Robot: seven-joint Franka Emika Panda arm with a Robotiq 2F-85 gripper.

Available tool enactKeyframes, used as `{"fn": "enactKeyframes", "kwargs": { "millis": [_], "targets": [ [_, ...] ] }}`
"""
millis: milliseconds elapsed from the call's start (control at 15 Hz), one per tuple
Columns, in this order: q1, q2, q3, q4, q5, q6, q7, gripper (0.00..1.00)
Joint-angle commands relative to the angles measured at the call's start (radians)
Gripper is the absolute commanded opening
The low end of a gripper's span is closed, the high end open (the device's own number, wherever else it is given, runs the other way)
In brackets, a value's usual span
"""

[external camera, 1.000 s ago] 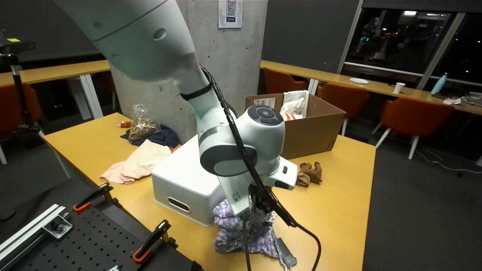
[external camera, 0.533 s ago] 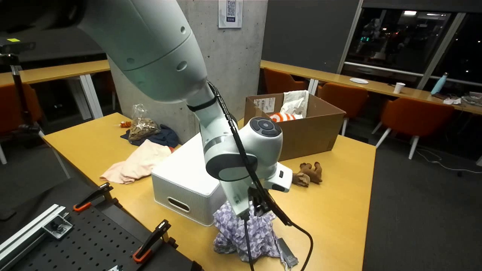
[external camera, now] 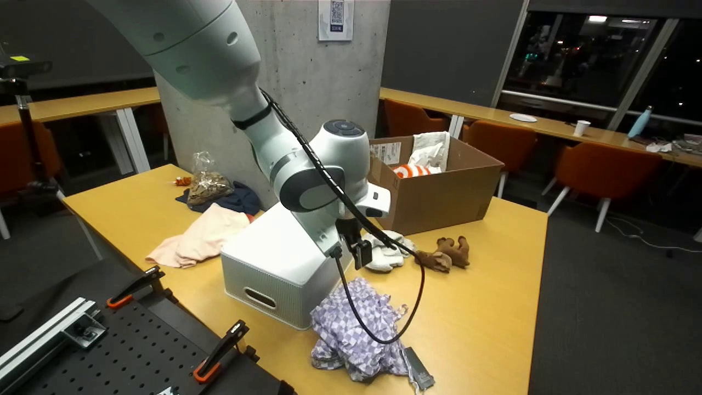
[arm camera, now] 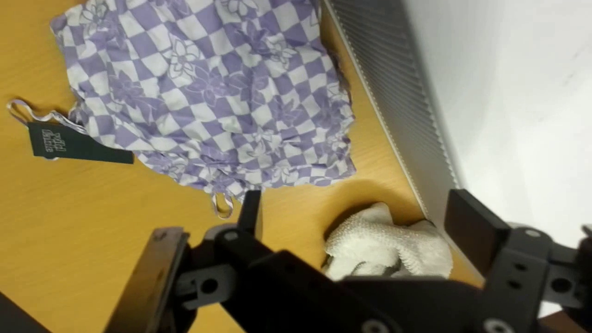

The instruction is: Pick up the checked blue shirt and put it on the yellow container on the white bucket, lift up the checked blue shirt with the yellow container and put them on the white bucket, lift up the checked blue shirt with the yellow container and put them on the table

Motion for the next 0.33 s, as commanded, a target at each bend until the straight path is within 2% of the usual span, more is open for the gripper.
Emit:
{"fn": "enactKeyframes", "kwargs": {
  "millis": [0,267],
  "targets": [
    [0.052,-0.062,-0.035,-0.035,-0.045,-0.011,0.045,1.0],
    [0.076,-0.076,-0.046,-0.025,-0.068,-0.021,0.062,1.0]
  ]
}}
